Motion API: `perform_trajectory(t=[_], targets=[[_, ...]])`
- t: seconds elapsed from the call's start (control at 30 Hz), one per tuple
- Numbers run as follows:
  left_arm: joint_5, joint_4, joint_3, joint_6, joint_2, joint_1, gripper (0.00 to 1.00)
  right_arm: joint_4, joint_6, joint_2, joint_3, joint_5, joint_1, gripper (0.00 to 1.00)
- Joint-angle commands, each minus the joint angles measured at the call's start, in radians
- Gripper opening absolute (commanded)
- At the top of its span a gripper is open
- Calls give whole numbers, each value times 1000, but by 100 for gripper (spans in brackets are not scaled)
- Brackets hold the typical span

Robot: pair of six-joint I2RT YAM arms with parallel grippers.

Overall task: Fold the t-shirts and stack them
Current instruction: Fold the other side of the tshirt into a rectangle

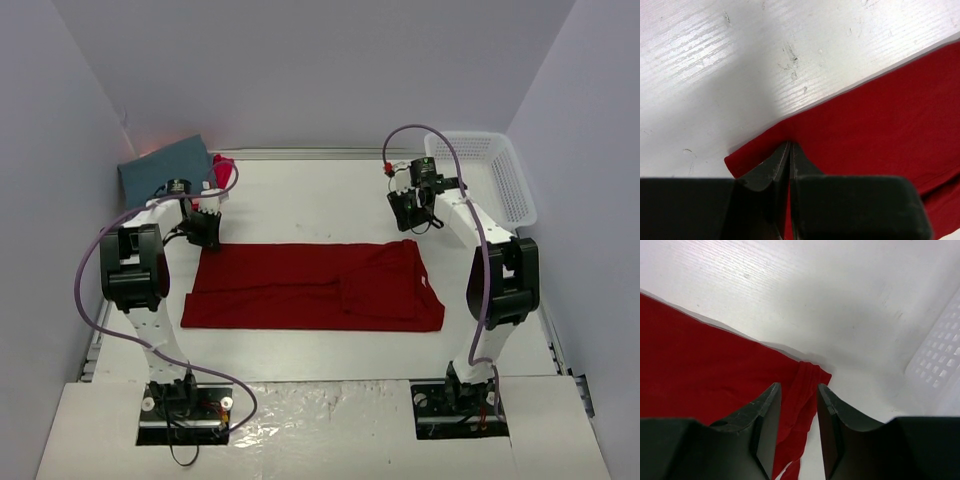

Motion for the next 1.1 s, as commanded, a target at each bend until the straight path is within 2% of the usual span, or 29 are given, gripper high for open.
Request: perform_trajectory(t=[0.0,0.33,0.77,0.93,1.07], targets=[[-31,-4,-17,5,-32,1,2,-60,13,23,9,0,-12,30],[-37,-5,-25,11,-25,-4,2,-60,14,60,-41,47,-26,34],[-30,-10,-25,20,-15,-5,2,-64,13,108,-65,53,-33,31],[-24,-12,-25,22,-15,-4,2,-66,8,112,-62,53,-33,24],[-16,-15,-25,25,-11,-7,2,-67,2,121,-62,50,-32,10]])
